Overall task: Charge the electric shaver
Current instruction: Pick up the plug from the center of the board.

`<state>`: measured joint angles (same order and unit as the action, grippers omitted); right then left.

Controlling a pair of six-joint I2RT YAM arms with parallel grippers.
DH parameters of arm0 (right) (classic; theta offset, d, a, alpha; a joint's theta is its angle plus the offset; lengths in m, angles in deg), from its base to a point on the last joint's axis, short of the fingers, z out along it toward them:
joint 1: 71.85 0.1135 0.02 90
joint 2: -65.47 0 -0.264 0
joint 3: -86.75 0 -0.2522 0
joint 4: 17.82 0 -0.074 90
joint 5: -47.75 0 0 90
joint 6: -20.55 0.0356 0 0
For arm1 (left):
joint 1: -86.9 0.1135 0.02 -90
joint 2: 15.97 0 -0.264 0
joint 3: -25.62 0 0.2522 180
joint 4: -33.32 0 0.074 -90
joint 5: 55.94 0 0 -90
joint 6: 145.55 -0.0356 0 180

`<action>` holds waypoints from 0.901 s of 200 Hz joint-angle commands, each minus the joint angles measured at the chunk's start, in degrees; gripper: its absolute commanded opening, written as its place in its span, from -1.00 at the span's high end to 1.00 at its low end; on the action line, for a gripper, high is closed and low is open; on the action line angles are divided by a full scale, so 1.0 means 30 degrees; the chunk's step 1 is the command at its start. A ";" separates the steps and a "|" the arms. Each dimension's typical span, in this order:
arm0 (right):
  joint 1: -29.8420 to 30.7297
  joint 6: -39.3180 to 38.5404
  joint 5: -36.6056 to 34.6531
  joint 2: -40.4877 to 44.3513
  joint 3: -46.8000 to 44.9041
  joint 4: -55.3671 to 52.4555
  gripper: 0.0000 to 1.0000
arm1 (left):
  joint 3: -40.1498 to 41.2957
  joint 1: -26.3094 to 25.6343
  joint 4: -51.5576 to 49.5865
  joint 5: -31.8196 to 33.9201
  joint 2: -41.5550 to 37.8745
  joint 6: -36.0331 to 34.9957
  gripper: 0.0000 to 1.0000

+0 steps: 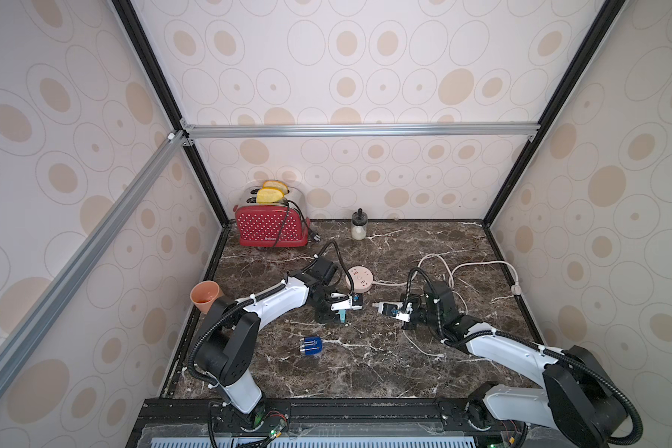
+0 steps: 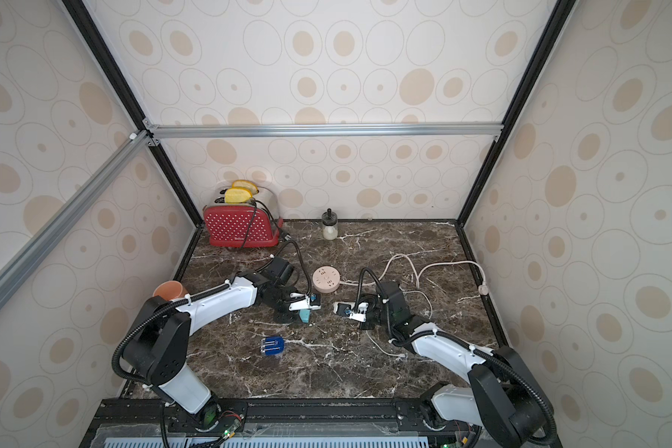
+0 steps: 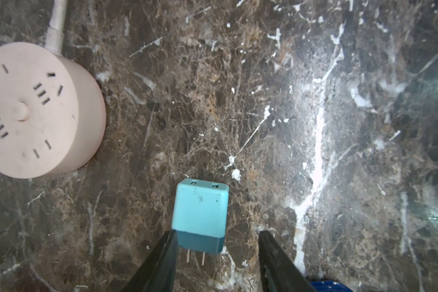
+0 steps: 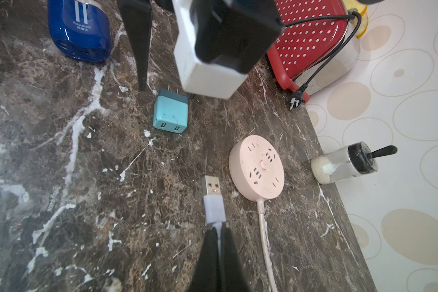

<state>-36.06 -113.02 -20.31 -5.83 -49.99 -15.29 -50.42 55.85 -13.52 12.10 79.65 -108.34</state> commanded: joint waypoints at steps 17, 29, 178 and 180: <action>0.0133 -0.0039 0.0359 0.0020 0.0082 -0.0116 1.00 | -0.2776 0.0407 -0.3885 -0.0944 0.1736 -0.1940 -0.11; 0.0127 0.0008 0.0328 0.0035 0.0012 -0.0123 1.00 | -0.3522 0.0405 -0.4892 -0.0818 0.2403 -0.2303 -0.12; 0.0141 0.0447 0.0263 0.0830 -0.0072 -0.1067 1.00 | -0.5167 0.0593 -0.4122 0.0107 0.4232 -0.2577 -0.18; 0.0140 0.0458 0.0259 0.0830 -0.0075 -0.1052 1.00 | -0.5021 0.0593 -0.3981 0.0110 0.4071 -0.2541 -0.18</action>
<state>-36.06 -111.71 -20.05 -4.46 -49.97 -17.52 -68.98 57.29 -29.52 10.88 96.10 -115.79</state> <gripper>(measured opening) 0.030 0.587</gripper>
